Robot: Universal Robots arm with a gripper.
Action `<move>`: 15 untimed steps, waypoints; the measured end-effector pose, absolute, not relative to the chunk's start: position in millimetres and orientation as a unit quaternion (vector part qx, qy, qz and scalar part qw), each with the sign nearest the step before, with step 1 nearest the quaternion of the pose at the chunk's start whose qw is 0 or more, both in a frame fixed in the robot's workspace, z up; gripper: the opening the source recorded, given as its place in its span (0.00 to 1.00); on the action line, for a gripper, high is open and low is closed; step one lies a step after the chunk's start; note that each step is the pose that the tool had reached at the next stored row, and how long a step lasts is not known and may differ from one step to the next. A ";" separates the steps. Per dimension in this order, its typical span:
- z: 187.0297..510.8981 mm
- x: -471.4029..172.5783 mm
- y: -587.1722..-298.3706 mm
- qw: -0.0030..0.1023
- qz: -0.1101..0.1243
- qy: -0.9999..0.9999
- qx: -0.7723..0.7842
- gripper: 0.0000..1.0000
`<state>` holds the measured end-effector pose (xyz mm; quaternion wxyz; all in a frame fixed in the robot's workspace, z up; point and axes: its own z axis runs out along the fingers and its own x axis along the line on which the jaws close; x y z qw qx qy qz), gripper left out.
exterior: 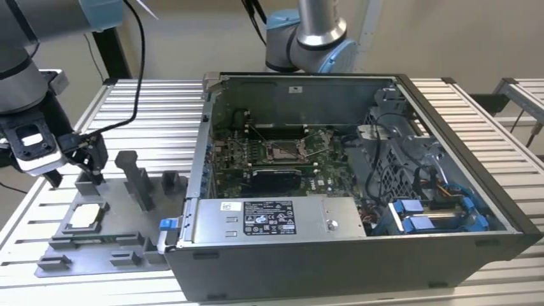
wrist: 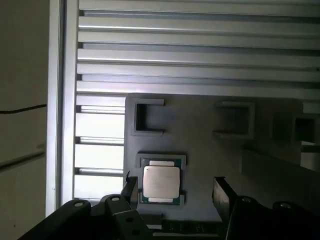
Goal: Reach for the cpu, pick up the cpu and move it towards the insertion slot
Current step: 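Pick up the cpu and move it towards the insertion slot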
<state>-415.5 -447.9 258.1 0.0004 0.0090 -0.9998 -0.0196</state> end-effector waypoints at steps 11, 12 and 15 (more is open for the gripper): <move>239.1 -417.0 -451.7 0.000 -0.020 -1.000 0.009 1.00; 237.8 -417.3 -452.5 0.001 -0.020 -1.000 0.009 1.00; 233.6 -418.9 -454.7 0.000 -0.020 -1.000 0.009 1.00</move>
